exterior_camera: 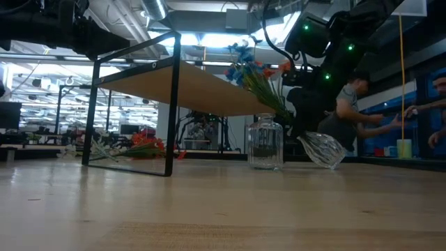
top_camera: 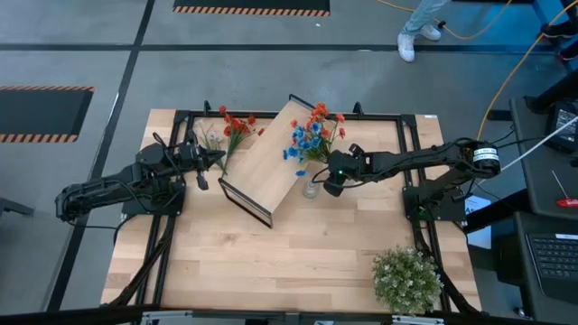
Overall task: Pick and place flowers into a vace then onto a shelf
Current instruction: Adjust the right transparent vase
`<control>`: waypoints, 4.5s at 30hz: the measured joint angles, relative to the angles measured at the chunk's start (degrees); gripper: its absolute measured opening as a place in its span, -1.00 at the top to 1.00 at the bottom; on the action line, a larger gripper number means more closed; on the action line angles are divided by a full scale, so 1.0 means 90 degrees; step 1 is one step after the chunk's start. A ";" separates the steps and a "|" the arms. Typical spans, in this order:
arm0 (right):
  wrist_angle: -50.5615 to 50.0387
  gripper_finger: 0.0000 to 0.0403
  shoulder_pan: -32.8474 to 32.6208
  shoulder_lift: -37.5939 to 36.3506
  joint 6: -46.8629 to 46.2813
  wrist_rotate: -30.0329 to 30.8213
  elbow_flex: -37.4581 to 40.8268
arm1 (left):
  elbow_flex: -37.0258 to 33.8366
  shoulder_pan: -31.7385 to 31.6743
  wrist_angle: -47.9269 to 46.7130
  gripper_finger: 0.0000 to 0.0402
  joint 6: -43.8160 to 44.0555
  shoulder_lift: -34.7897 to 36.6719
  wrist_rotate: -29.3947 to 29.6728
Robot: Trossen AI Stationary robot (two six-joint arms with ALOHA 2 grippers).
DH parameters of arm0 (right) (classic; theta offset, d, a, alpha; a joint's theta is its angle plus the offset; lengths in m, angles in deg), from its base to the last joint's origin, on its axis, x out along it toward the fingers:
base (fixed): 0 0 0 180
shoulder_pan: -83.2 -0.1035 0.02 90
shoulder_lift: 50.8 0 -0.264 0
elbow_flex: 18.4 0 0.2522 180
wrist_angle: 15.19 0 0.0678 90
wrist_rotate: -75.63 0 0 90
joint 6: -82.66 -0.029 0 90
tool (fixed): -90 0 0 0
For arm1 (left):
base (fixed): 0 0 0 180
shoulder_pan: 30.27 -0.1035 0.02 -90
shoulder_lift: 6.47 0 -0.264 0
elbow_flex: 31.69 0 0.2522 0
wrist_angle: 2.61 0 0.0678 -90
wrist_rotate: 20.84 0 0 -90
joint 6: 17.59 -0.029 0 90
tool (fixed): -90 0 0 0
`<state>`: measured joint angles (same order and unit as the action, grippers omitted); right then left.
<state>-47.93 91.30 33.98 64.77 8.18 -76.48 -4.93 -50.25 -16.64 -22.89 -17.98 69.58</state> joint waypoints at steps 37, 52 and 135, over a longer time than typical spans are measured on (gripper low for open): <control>0.0791 0.48 -0.0578 -0.0186 -0.0279 0.1221 0.0205 | 0.0000 0.0001 0.0000 0.98 -0.0216 -0.0001 0.0000; 0.1840 0.48 -0.0600 -0.1359 -0.0483 0.0972 0.1481 | 0.0000 0.0000 -0.0001 0.98 -0.0165 -0.0001 0.0000; 1.1989 0.28 -0.0376 0.2441 0.1512 0.2440 0.4073 | 0.0000 0.0001 0.0000 0.98 -0.0156 -0.0002 0.0000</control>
<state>59.97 87.91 55.95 78.38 30.14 -39.82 -4.93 -50.24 -16.64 -24.29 -18.00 69.58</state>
